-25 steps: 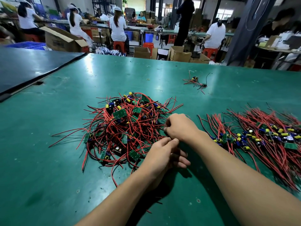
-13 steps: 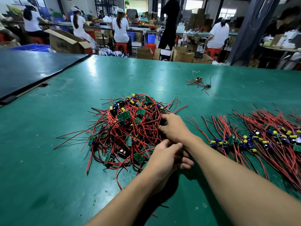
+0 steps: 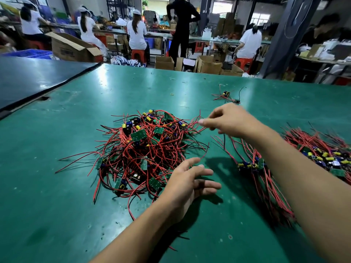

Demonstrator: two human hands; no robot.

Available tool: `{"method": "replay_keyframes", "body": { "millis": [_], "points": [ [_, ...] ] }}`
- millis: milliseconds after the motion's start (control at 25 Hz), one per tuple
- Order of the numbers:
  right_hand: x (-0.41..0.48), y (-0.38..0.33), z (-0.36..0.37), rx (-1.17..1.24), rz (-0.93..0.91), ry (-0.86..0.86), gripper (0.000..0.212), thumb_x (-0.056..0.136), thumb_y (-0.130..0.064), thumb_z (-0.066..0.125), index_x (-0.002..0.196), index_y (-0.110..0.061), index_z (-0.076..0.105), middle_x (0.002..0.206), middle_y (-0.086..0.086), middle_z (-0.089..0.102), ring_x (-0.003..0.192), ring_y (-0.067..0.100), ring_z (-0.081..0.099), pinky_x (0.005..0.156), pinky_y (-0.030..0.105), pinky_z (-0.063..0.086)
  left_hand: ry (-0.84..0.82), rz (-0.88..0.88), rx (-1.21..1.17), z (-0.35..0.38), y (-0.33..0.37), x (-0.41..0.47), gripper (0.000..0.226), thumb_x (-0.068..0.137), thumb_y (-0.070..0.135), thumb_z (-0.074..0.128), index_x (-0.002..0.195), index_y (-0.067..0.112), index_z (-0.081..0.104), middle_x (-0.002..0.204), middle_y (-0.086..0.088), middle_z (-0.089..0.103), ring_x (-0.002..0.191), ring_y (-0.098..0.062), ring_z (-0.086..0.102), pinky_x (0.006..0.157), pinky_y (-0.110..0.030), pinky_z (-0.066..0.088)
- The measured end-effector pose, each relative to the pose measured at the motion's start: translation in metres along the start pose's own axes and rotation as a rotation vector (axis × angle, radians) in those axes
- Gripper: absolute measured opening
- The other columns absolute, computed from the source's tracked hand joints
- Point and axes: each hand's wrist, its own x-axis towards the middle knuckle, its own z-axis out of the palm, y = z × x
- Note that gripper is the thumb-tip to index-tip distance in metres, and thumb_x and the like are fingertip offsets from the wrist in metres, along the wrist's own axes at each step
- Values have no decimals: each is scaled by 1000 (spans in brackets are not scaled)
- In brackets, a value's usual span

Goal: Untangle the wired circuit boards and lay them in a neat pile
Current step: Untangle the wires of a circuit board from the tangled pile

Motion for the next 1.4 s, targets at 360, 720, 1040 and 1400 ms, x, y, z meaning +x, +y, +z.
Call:
{"method": "replay_keyframes", "body": {
  "millis": [360,720,1040,1400],
  "points": [
    [-97,23,25,695,17,0,41,71,-41,84,99,-18,65,74,2,56,52,8,48,47,19,39,-1,31,16,6,-1,-3,30,101,24,46,107,0,63,83,-17,67,66,-26,66,60,-32,54],
    [-121,61,69,596,-62,-12,44,58,-50,87,85,-31,58,63,-15,57,57,4,44,55,18,41,-20,40,88,1,-7,-1,18,91,11,62,103,-1,67,94,-20,68,82,-25,63,76,-30,56],
    [-117,64,64,981,99,-122,30,75,-47,79,94,-25,77,87,0,74,75,15,62,76,30,51,-133,19,125,-3,-6,-3,30,82,14,66,105,-6,67,86,-18,67,66,-23,62,62,-29,56],
    [-118,63,67,1249,244,-152,39,60,-35,95,77,-13,67,70,17,53,62,24,52,62,35,51,-213,81,351,2,-9,-10,20,92,4,59,77,10,72,71,-8,59,63,-17,49,59,-23,46]
  ]
}}
